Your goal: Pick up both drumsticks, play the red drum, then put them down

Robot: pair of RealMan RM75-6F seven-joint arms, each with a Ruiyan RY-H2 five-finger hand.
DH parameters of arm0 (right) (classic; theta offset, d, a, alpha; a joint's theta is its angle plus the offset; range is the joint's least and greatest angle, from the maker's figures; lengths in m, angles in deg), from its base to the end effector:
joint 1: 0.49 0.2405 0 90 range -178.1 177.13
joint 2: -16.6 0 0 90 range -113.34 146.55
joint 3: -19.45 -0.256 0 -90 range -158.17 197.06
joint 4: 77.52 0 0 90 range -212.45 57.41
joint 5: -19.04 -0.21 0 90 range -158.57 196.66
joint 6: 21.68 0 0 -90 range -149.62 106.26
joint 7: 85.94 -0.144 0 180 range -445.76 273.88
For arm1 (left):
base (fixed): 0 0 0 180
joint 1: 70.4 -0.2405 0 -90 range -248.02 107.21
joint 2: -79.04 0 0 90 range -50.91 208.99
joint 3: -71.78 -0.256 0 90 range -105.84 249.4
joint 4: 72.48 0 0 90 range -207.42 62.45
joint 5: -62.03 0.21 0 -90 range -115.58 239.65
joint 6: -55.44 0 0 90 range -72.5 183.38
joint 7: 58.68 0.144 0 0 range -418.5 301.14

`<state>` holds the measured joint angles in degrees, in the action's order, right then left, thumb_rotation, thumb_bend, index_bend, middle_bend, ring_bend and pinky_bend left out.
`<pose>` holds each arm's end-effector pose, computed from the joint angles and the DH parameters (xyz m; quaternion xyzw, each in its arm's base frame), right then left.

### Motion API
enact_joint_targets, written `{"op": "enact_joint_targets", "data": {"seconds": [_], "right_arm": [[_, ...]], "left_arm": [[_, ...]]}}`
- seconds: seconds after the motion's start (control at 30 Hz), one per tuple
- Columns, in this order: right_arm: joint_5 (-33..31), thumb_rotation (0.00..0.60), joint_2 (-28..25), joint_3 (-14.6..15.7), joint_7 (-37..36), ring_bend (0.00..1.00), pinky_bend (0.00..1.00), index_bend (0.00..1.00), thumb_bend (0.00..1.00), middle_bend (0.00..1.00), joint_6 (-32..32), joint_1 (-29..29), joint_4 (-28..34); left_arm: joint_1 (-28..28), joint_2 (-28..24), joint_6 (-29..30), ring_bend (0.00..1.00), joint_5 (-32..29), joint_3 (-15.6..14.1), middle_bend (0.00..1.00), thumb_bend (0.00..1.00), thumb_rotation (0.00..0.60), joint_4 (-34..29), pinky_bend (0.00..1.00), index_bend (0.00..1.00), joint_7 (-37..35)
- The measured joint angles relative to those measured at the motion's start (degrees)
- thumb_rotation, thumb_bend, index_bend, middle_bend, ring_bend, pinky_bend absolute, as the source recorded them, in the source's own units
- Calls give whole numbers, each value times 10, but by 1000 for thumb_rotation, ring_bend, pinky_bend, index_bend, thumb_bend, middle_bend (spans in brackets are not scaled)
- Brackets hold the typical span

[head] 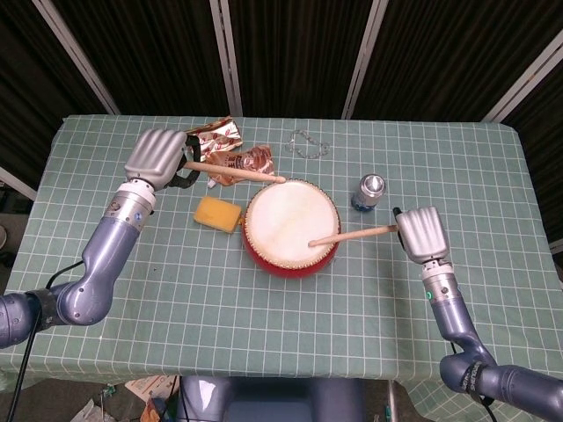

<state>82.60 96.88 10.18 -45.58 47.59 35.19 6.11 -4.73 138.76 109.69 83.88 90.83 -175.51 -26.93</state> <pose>-0.2142 -0.3505 0.0720 0.7085 -0.2047 0.2675 0.6201 -0.0332 0.4197 0.1478 -0.6795 -0.3815 -0.3825 0.4964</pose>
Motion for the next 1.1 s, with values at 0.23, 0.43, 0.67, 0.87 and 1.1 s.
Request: {"op": "enact_joint_targets", "data": {"seconds": [0.23, 0.43, 0.67, 0.87, 1.1], "right_arm": [[-19, 600, -24, -33, -65, 1000, 1000, 959, 707, 1000, 30, -15, 53], [-57, 600, -84, -75, -150, 1000, 1000, 959, 707, 1000, 52, -50, 147], [-61, 600, -111, -78, -193, 1000, 1000, 959, 708, 1000, 48, -73, 167], [-64, 600, -114, -81, -213, 1000, 1000, 959, 707, 1000, 40, -74, 157], [-69, 600, -113, -83, -227, 1000, 1000, 959, 706, 1000, 27, -73, 144]], "left_arm": [[4, -4, 4, 1000, 0, -5, 1000, 575, 600, -10, 1000, 772, 2], [14, -2, 11, 1000, -10, -12, 1000, 575, 600, -18, 1000, 772, 16], [48, 11, 25, 1000, -55, -25, 1000, 575, 600, -19, 1000, 772, 72], [78, 55, 65, 1000, -76, -22, 1000, 576, 600, -6, 1000, 772, 96], [91, 120, 107, 1000, -53, -11, 1000, 576, 600, 36, 1000, 772, 88]]}}
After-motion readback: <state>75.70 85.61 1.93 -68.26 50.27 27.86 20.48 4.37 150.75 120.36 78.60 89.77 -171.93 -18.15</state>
